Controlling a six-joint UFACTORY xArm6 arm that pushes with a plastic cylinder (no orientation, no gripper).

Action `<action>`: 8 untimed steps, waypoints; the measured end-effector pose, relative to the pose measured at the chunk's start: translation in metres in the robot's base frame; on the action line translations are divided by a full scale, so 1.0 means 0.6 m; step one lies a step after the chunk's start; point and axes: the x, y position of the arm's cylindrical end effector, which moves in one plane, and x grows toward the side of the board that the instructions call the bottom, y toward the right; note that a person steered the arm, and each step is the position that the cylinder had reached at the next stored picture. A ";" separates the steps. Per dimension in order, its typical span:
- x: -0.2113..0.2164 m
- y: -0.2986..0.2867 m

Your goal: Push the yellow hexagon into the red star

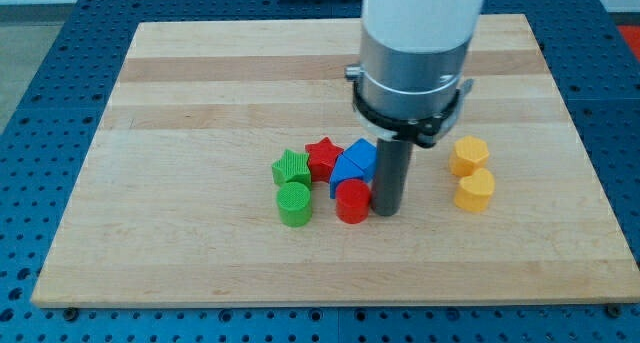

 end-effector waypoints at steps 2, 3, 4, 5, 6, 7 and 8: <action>0.000 -0.015; 0.021 0.070; 0.012 0.113; -0.061 0.116; -0.056 0.115; 0.061 0.121; 0.153 0.176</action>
